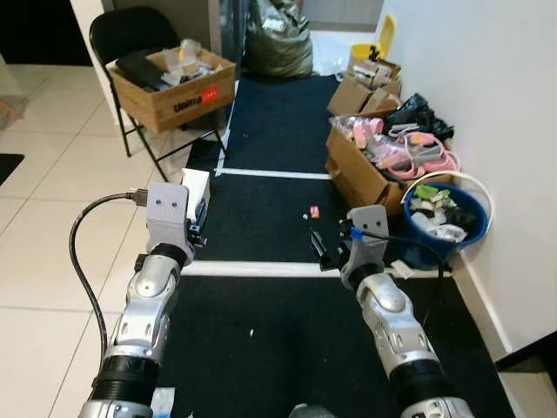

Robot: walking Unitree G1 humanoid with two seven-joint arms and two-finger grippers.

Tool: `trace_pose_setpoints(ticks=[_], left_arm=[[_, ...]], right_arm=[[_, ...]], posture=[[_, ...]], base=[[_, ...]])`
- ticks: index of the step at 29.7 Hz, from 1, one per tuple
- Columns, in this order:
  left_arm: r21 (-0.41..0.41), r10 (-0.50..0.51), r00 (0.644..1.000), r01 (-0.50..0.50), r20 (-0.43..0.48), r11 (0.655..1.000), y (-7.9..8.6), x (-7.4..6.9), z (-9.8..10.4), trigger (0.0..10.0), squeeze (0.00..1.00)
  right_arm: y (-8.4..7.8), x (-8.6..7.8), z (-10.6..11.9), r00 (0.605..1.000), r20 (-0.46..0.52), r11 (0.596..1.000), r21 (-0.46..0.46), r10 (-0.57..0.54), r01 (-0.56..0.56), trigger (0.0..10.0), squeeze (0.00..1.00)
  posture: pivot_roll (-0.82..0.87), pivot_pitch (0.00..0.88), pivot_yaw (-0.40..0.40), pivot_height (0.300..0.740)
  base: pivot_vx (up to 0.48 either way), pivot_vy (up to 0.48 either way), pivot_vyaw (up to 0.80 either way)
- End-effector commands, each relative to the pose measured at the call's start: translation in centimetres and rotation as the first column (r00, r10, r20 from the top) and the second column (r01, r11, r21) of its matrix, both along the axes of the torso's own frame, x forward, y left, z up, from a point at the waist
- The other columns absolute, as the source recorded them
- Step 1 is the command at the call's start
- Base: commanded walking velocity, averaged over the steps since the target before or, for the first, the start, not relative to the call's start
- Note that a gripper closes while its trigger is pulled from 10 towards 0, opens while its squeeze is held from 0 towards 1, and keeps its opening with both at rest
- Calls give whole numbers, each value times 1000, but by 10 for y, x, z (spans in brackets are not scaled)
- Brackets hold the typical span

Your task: Picking trash to rubbish bin

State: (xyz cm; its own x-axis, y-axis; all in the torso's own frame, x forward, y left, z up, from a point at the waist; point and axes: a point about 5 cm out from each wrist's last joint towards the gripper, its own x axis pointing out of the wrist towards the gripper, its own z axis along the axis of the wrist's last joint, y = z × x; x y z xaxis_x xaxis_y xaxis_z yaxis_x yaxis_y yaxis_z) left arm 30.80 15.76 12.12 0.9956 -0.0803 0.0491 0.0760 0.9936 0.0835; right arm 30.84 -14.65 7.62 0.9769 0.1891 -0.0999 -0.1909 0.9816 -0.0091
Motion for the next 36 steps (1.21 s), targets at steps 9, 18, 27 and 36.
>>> trace_pose_setpoints(ticks=[9,18,27,36], left_arm=[[11,12,1000,-11,-25,1000,3,-1,-4,10000,0],[9,12,1000,-12,-24,1000,2,1,-3,10000,0],[19,12,1000,-11,-29,1000,3,0,-4,10000,0],[20,7,1000,-7,-28,1000,2,1,-3,10000,0]], right_arm=[[1,0,-3,1000,-18,1000,-1,-2,2,10000,0],[-1,2,-5,999,-44,1000,22,-17,18,10000,0],[-3,3,-3,999,-26,999,42,-32,33,10000,0],[-4,4,-5,999,-33,998,43,-41,42,10000,0]], posture=[[-68,20,-7,740],[-68,24,-9,740],[-67,24,-9,740],[-67,24,-7,740]], base=[[310,0,0],[308,0,0],[308,0,-646],[310,0,-751]])
